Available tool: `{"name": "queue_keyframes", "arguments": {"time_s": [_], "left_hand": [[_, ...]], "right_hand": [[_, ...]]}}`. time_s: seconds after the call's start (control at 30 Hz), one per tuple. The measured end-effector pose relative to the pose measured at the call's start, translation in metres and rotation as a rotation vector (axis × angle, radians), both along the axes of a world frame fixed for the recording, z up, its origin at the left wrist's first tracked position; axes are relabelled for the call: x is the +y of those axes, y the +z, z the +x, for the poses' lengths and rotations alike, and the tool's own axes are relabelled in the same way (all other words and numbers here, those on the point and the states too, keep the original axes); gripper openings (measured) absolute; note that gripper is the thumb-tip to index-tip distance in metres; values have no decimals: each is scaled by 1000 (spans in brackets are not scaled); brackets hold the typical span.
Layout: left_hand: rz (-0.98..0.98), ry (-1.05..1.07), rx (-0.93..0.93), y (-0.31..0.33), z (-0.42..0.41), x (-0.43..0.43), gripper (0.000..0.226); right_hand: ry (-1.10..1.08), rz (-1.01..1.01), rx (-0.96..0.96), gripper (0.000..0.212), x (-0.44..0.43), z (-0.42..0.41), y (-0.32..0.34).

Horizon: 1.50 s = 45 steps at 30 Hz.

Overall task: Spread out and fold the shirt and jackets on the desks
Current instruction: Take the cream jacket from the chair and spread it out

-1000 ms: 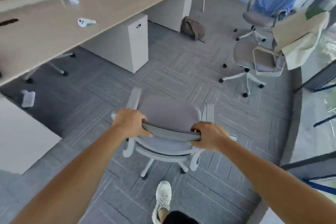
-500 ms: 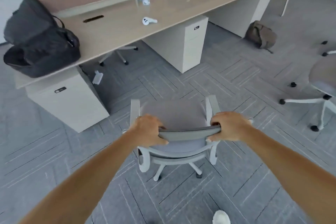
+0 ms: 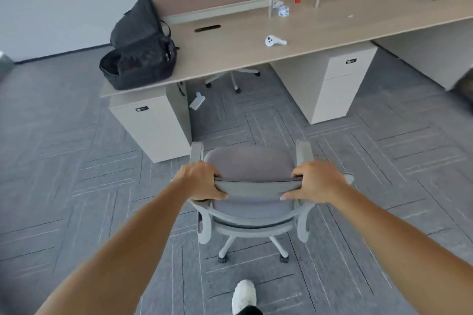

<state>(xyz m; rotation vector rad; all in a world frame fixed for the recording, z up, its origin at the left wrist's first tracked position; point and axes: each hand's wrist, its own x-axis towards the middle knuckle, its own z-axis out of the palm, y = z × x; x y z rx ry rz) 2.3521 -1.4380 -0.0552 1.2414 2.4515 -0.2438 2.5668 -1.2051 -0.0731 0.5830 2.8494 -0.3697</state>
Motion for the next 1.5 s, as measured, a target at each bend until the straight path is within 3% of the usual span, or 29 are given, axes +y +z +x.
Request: {"name": "queue_keyframes", "arguments": {"time_s": [0.2,0.3,0.47,0.67,0.9,1.13,1.5], "left_hand": [[90,36,32,-9,-37,37,58],[111,71,27,-8,-73,59,57],[96,105,21,-10,-140,101,53],[122,138,38,-10,-210,165,52],[124,217,72,-11,-294,236,45],[100,277,68,-9,-373,308,48],[129,250,16,-12,-501,388,41]], "right_hand": [[60,40,-29,71,56,-52,-1],[76,54,-34,78,81,-92,-3],[84,47,-48,60,118,-161,2],[99,54,6,69,194,-245,-3],[169,58,43,59,279,-347,-15],[247,69,26,67,357,-441,-16],[195,33,39,59,439,-567,-11]]}}
